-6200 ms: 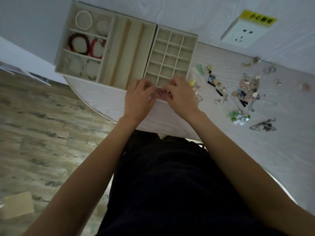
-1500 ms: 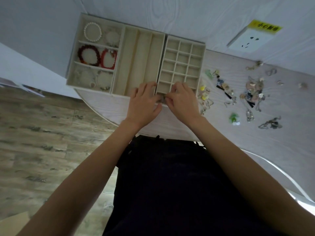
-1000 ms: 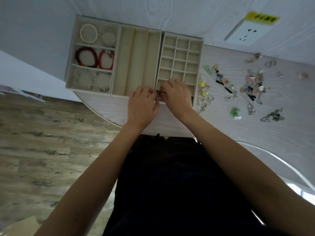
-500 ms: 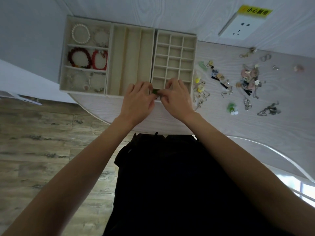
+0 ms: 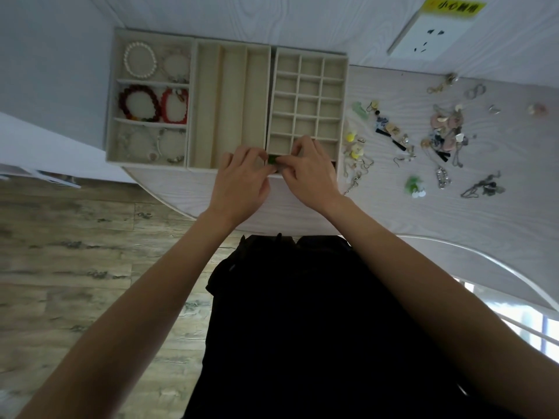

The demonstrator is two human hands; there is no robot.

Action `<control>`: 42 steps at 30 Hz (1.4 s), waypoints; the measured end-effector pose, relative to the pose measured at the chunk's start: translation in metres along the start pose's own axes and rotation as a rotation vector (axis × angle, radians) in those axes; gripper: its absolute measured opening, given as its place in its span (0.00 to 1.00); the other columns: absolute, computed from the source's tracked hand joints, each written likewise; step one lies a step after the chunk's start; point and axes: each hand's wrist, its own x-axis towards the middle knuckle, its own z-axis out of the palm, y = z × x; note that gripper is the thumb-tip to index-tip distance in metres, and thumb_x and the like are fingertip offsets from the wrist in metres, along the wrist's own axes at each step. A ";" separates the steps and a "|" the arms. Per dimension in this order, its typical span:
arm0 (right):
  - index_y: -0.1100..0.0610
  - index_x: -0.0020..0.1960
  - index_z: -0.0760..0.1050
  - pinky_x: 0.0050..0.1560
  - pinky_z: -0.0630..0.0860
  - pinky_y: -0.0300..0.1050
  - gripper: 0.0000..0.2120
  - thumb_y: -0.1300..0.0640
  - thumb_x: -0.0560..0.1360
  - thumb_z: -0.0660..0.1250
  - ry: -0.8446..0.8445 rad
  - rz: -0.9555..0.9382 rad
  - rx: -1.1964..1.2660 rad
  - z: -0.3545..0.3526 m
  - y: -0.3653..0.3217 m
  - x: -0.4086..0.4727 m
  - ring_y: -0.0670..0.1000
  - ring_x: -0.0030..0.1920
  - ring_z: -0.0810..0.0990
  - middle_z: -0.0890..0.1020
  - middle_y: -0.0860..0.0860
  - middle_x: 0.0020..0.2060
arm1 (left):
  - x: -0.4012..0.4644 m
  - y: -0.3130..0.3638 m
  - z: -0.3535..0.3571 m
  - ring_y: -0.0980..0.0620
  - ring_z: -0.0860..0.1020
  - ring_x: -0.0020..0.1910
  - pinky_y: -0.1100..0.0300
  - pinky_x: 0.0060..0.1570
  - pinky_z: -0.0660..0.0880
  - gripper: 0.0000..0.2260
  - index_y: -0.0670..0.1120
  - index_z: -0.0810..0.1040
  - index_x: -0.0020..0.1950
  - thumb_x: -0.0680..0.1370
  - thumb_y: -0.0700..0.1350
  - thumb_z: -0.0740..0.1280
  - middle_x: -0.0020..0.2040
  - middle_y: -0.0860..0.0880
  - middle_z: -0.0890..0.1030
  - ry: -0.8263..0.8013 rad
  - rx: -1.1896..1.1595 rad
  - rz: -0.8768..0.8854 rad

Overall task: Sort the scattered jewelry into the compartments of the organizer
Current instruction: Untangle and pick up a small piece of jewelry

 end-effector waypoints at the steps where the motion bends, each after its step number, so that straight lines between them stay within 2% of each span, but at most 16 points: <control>1: 0.53 0.47 0.83 0.41 0.70 0.46 0.21 0.49 0.73 0.51 0.003 0.007 0.018 -0.001 0.000 -0.001 0.55 0.46 0.72 0.72 0.55 0.43 | 0.000 0.001 0.000 0.48 0.66 0.54 0.54 0.47 0.60 0.12 0.48 0.81 0.53 0.70 0.41 0.67 0.54 0.46 0.78 -0.006 -0.005 -0.007; 6: 0.56 0.48 0.82 0.42 0.73 0.46 0.16 0.54 0.74 0.57 0.075 -0.024 0.124 -0.023 0.015 -0.016 0.54 0.46 0.74 0.76 0.54 0.46 | 0.003 0.013 -0.002 0.49 0.67 0.54 0.55 0.50 0.61 0.10 0.47 0.82 0.50 0.70 0.40 0.69 0.52 0.47 0.78 0.084 -0.099 -0.066; 9: 0.57 0.48 0.82 0.42 0.67 0.37 0.13 0.58 0.75 0.59 0.208 0.010 0.170 -0.049 0.040 -0.041 0.50 0.44 0.74 0.77 0.53 0.42 | 0.012 0.037 0.000 0.48 0.69 0.53 0.55 0.51 0.62 0.11 0.46 0.81 0.53 0.71 0.40 0.69 0.52 0.47 0.79 0.127 -0.155 0.019; 11: 0.58 0.48 0.82 0.40 0.65 0.37 0.10 0.60 0.74 0.62 0.318 0.129 0.124 -0.061 0.063 -0.064 0.49 0.42 0.74 0.79 0.52 0.40 | 0.020 0.058 0.004 0.49 0.70 0.53 0.55 0.51 0.63 0.13 0.46 0.80 0.55 0.71 0.41 0.69 0.52 0.49 0.80 0.110 -0.166 0.082; 13: 0.58 0.48 0.82 0.41 0.65 0.38 0.08 0.62 0.74 0.64 0.391 0.343 0.097 -0.068 0.093 -0.087 0.52 0.41 0.76 0.80 0.53 0.39 | 0.027 0.079 0.011 0.48 0.73 0.53 0.55 0.51 0.63 0.15 0.46 0.79 0.56 0.70 0.43 0.70 0.53 0.49 0.80 0.059 -0.142 0.092; 16: 0.58 0.50 0.80 0.43 0.64 0.40 0.08 0.62 0.74 0.64 0.402 0.592 0.040 -0.069 0.131 -0.105 0.58 0.45 0.77 0.81 0.55 0.43 | 0.031 0.095 0.018 0.46 0.76 0.53 0.55 0.52 0.61 0.17 0.45 0.78 0.57 0.69 0.44 0.71 0.53 0.49 0.80 0.002 -0.043 0.045; 18: 0.59 0.54 0.79 0.46 0.66 0.43 0.10 0.62 0.74 0.65 0.333 0.649 -0.005 -0.067 0.146 -0.105 0.60 0.50 0.75 0.80 0.59 0.49 | 0.030 0.097 0.022 0.45 0.76 0.52 0.55 0.52 0.60 0.17 0.45 0.79 0.57 0.69 0.45 0.71 0.53 0.48 0.80 0.009 -0.013 0.044; 21: 0.60 0.59 0.75 0.51 0.68 0.47 0.14 0.60 0.74 0.65 0.160 0.631 -0.002 -0.066 0.155 -0.098 0.61 0.55 0.73 0.75 0.62 0.56 | 0.027 0.097 0.024 0.46 0.73 0.53 0.54 0.53 0.61 0.16 0.46 0.79 0.58 0.70 0.43 0.69 0.54 0.48 0.79 0.065 -0.046 0.068; 25: 0.60 0.56 0.75 0.46 0.64 0.42 0.11 0.58 0.75 0.66 0.075 0.631 0.062 -0.068 0.159 -0.091 0.58 0.50 0.76 0.77 0.58 0.52 | 0.034 0.117 0.025 0.47 0.73 0.55 0.55 0.56 0.67 0.15 0.44 0.78 0.59 0.73 0.40 0.67 0.55 0.47 0.79 0.072 -0.256 0.177; 29: 0.56 0.50 0.76 0.47 0.73 0.45 0.07 0.56 0.73 0.68 0.180 0.661 0.248 -0.069 0.157 -0.096 0.52 0.43 0.79 0.81 0.51 0.44 | 0.061 0.162 0.031 0.48 0.75 0.57 0.56 0.59 0.71 0.16 0.43 0.73 0.66 0.77 0.40 0.65 0.59 0.45 0.77 -0.182 -0.513 0.130; 33: 0.54 0.48 0.77 0.42 0.73 0.34 0.06 0.56 0.72 0.70 0.255 0.740 0.502 -0.074 0.158 -0.100 0.44 0.41 0.80 0.81 0.45 0.41 | 0.090 0.195 0.045 0.49 0.73 0.61 0.55 0.62 0.69 0.21 0.44 0.66 0.71 0.79 0.42 0.63 0.64 0.46 0.74 -0.364 -0.612 -0.002; 35: 0.53 0.47 0.78 0.45 0.76 0.37 0.06 0.53 0.72 0.71 0.289 0.743 0.596 -0.076 0.160 -0.099 0.44 0.43 0.80 0.81 0.44 0.42 | 0.097 0.200 0.051 0.52 0.74 0.60 0.56 0.63 0.69 0.23 0.44 0.66 0.71 0.77 0.43 0.66 0.63 0.48 0.76 -0.402 -0.677 -0.041; 37: 0.53 0.47 0.78 0.47 0.75 0.38 0.06 0.54 0.72 0.71 0.318 0.724 0.640 -0.078 0.162 -0.098 0.46 0.45 0.80 0.81 0.46 0.42 | 0.098 0.200 0.055 0.56 0.75 0.55 0.64 0.59 0.70 0.23 0.44 0.68 0.70 0.76 0.42 0.68 0.60 0.51 0.78 -0.418 -0.759 -0.091; 39: 0.54 0.47 0.78 0.45 0.73 0.33 0.05 0.57 0.72 0.71 0.346 0.712 0.640 -0.081 0.163 -0.097 0.45 0.43 0.79 0.81 0.47 0.41 | 0.096 0.198 0.059 0.58 0.76 0.52 0.72 0.53 0.68 0.21 0.44 0.70 0.68 0.76 0.42 0.68 0.57 0.51 0.79 -0.395 -0.756 -0.114; 40: 0.55 0.47 0.78 0.43 0.72 0.29 0.05 0.58 0.72 0.70 0.361 0.717 0.624 -0.083 0.165 -0.097 0.44 0.41 0.78 0.81 0.47 0.41 | 0.095 0.197 0.061 0.57 0.76 0.52 0.71 0.53 0.68 0.20 0.44 0.71 0.67 0.76 0.42 0.68 0.56 0.51 0.79 -0.367 -0.720 -0.106; 42: 0.55 0.48 0.78 0.39 0.71 0.27 0.05 0.58 0.72 0.70 0.380 0.737 0.552 -0.084 0.169 -0.097 0.43 0.39 0.78 0.81 0.47 0.40 | 0.095 0.196 0.066 0.53 0.76 0.54 0.62 0.56 0.71 0.18 0.45 0.72 0.66 0.76 0.45 0.68 0.55 0.50 0.79 -0.318 -0.626 -0.063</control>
